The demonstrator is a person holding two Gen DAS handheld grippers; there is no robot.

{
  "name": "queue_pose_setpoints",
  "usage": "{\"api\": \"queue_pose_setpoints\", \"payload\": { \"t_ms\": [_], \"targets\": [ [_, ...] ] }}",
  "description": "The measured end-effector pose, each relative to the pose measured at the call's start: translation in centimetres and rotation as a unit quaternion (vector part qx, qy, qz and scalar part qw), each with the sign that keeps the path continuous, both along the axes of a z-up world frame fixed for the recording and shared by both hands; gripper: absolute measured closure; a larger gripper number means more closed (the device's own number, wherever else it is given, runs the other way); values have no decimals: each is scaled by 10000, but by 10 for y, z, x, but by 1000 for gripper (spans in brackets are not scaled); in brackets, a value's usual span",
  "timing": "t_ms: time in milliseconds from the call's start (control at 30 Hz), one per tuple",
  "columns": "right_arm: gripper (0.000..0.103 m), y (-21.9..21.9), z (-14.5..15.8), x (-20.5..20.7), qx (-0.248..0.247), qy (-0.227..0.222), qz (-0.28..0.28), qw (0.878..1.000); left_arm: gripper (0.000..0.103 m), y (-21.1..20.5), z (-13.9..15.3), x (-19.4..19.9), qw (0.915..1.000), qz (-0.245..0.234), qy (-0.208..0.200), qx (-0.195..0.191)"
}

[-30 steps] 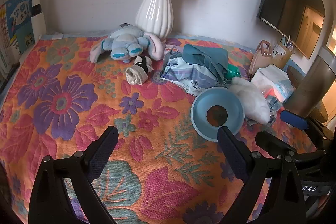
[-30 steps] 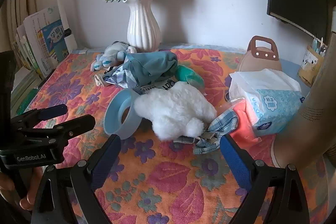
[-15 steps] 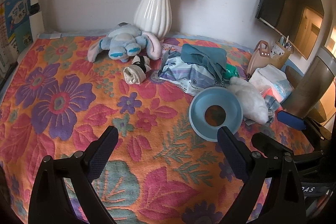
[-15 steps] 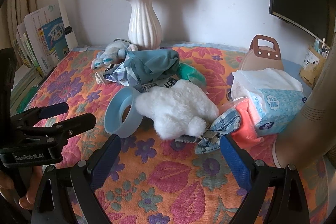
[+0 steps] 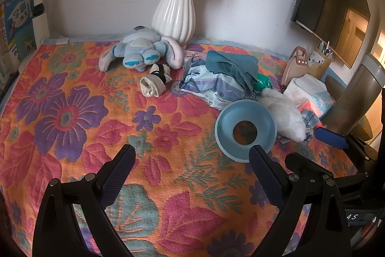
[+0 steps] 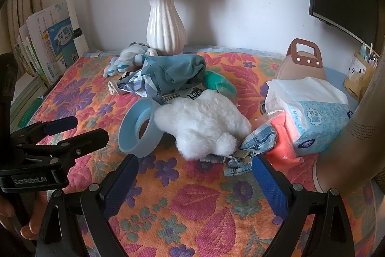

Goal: Organize soft objects

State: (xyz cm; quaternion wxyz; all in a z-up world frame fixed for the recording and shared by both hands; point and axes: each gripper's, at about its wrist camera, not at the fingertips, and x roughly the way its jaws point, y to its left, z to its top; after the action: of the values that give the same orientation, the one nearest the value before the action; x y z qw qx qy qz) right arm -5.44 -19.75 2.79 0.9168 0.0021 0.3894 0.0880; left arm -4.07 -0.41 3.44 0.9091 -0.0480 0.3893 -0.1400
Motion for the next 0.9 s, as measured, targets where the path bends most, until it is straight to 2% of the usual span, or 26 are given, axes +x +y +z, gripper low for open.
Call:
{"api": "queue_pose_setpoints", "payload": {
  "t_ms": [67,200,233,267,333,433,533,633,700,800,900],
  "targets": [
    [8,-2,0,0,2,-11,-69,10000,8,4,0,0,9999,-4,24,-122],
    [8,-10,4,1,64,4,-260,9996,9,24,2,4,9973,26,221,-704],
    [8,-12,6,1,138,45,-273,9995,11,30,5,5,9960,48,284,-847],
    [8,-15,11,3,296,111,-252,9992,18,34,10,5,9953,56,318,-918],
    [8,-15,23,8,476,156,-217,9985,19,42,27,6,9940,29,285,-1059],
    [8,-1,50,21,385,41,-20,9992,19,47,54,17,9939,5,115,-1100],
    [8,13,62,41,226,99,18,9997,19,52,68,44,9951,152,-2,-977],
    [8,21,62,61,310,288,234,9988,19,53,60,79,9945,156,408,-952],
    [8,26,57,65,279,477,475,9973,19,52,46,86,9935,9,565,-987],
    [8,34,44,47,95,603,871,9943,19,49,16,87,9904,-208,977,-960],
    [8,42,23,21,195,841,1201,9890,19,45,-4,91,9893,-155,1171,-855]
  ]
}}
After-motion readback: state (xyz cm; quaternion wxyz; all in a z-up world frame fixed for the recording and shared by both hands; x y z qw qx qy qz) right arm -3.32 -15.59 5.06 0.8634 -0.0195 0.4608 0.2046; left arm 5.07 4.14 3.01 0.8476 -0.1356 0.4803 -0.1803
